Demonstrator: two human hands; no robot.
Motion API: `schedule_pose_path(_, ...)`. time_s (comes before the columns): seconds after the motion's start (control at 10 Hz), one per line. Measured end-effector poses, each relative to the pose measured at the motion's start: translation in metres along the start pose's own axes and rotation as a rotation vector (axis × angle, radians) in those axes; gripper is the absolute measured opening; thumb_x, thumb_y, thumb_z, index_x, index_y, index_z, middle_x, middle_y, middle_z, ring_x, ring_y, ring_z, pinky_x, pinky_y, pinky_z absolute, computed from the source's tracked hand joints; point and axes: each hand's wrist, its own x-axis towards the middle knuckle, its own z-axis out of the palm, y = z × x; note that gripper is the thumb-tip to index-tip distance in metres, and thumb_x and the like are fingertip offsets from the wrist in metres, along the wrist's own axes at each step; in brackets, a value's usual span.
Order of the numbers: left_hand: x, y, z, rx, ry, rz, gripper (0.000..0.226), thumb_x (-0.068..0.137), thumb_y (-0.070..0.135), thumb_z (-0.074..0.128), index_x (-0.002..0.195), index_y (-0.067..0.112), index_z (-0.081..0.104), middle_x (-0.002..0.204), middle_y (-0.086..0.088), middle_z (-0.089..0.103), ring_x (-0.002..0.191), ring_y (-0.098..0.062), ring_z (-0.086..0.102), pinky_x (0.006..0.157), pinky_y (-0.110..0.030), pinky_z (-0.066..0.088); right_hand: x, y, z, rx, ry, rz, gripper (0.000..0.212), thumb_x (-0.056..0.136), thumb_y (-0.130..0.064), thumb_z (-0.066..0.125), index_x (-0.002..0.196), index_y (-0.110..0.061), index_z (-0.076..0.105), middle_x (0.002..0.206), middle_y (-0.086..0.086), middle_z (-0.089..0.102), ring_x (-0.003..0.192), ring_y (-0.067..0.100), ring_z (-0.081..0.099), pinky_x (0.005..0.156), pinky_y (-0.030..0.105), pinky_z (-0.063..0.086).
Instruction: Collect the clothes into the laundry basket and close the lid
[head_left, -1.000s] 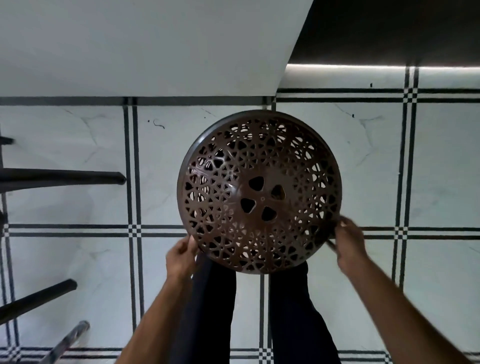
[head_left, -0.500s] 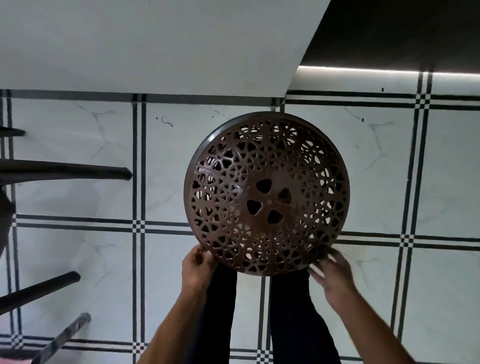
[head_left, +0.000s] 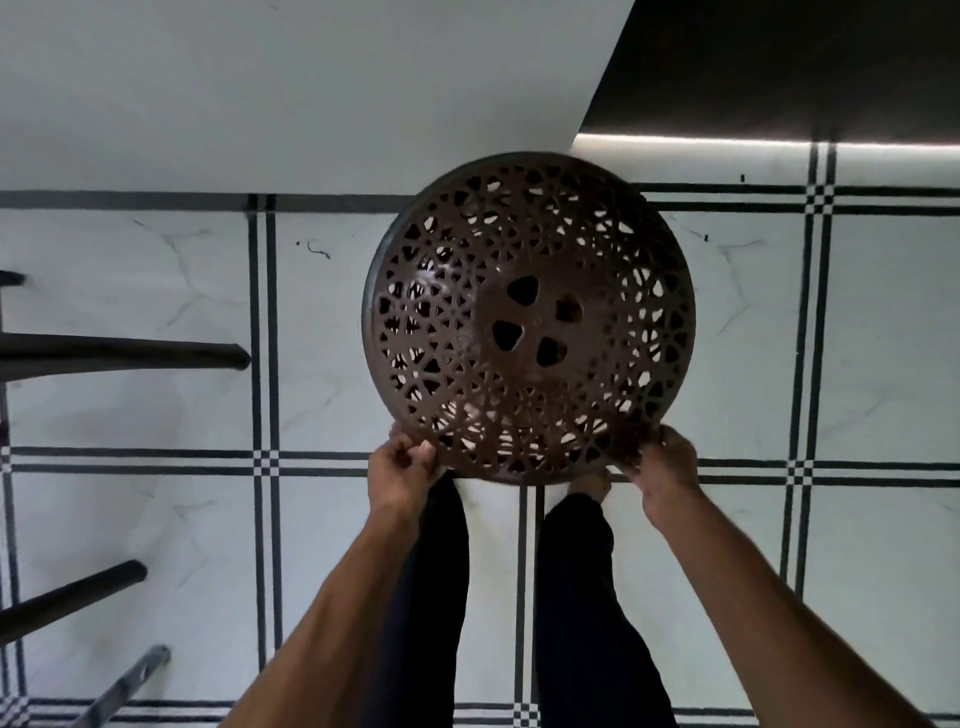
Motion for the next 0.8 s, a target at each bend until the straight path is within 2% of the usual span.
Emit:
schedule_pose_path(0.1, 0.006, 0.014, 0.013, -0.008, 0.012, 0.019, 0.015, 0.103, -0.004, 0.049, 0.111, -0.005, 0.061, 0.109, -0.016, 0.067, 0.104, -0.028, 0.066, 0.092, -0.037, 0.06, 0.005, -0.02, 0.009, -0.022, 0.005, -0.074, 0.023, 0.108, -0.01, 0.041, 0.115, 0.0, 0.061, 0.108, 0.022, 0.063, 0.076, 0.023, 0.063, 0.074, 0.042, 0.055)
schedule_pose_path(0.2, 0.005, 0.018, 0.018, 0.004, 0.024, -0.005, 0.013, 0.103, -0.004, 0.048, 0.103, -0.001, 0.06, 0.112, -0.019, 0.069, 0.103, -0.029, 0.068, 0.078, -0.029, 0.062, 0.005, -0.027, 0.011, -0.025, 0.03, -0.067, 0.03, 0.109, -0.01, 0.039, 0.125, 0.007, 0.058, 0.11, 0.021, 0.062, 0.092, 0.031, 0.062, 0.084, 0.043, 0.052)
schedule_pose_path(0.3, 0.003, 0.018, 0.017, 0.013, 0.022, -0.005, 0.017, 0.103, -0.005, 0.047, 0.111, -0.003, 0.061, 0.115, -0.019, 0.069, 0.105, -0.029, 0.069, 0.078, -0.027, 0.06, 0.008, -0.025, 0.007, -0.015, 0.024, -0.05, 0.029, 0.109, -0.009, 0.039, 0.125, 0.005, 0.059, 0.11, 0.021, 0.063, 0.097, 0.032, 0.062, 0.085, 0.042, 0.053)
schedule_pose_path(0.4, 0.001, 0.019, 0.016, -0.019, -0.001, -0.01, 0.019, 0.104, -0.004, 0.046, 0.118, -0.006, 0.059, 0.111, -0.017, 0.068, 0.108, -0.029, 0.067, 0.084, -0.028, 0.058, 0.012, -0.024, 0.004, -0.015, -0.007, -0.063, 0.025, 0.109, -0.01, 0.041, 0.117, 0.001, 0.061, 0.111, 0.022, 0.064, 0.097, 0.033, 0.064, 0.082, 0.041, 0.053)
schedule_pose_path(0.5, -0.001, 0.017, 0.013, -0.027, -0.014, 0.01, 0.013, 0.103, 0.001, 0.052, 0.111, -0.004, 0.06, 0.104, -0.018, 0.065, 0.1, -0.029, 0.063, 0.091, -0.034, 0.055, 0.013, -0.024, 0.001, 0.001, -0.01, -0.078, 0.028, 0.108, -0.013, 0.043, 0.122, 0.005, 0.059, 0.11, 0.022, 0.064, 0.095, 0.033, 0.065, 0.074, 0.037, 0.057)
schedule_pose_path(0.6, -0.001, 0.016, 0.009, 0.017, 0.034, 0.06, 0.008, 0.1, 0.006, 0.059, 0.097, 0.012, 0.061, 0.099, -0.014, 0.062, 0.093, -0.026, 0.062, 0.088, -0.035, 0.055, 0.011, -0.027, -0.003, 0.039, -0.04, -0.089, 0.025, 0.107, -0.014, 0.047, 0.125, -0.001, 0.058, 0.109, 0.019, 0.066, 0.084, 0.025, 0.068, 0.057, 0.023, 0.061)
schedule_pose_path(0.7, -0.01, 0.014, 0.011, 0.046, 0.081, 0.098, 0.005, 0.1, 0.012, 0.06, 0.104, 0.014, 0.062, 0.094, -0.004, 0.063, 0.091, -0.024, 0.062, 0.094, -0.043, 0.055, 0.017, -0.022, -0.007, -0.045, -0.025, -0.104, 0.019, 0.101, -0.017, 0.056, 0.119, -0.011, 0.06, 0.11, 0.014, 0.068, 0.086, 0.024, 0.068, 0.072, 0.03, 0.062)
schedule_pose_path(0.8, -0.021, 0.011, 0.017, 0.173, 0.233, 0.223, 0.039, 0.1, 0.025, 0.059, 0.136, 0.009, 0.054, 0.109, -0.002, 0.064, 0.098, -0.022, 0.061, 0.1, -0.045, 0.053, 0.013, -0.019, -0.014, -0.292, 0.149, -0.351, 0.027, 0.093, -0.02, 0.059, 0.12, -0.018, 0.06, 0.115, 0.007, 0.067, 0.103, 0.029, 0.066, 0.092, 0.042, 0.054)
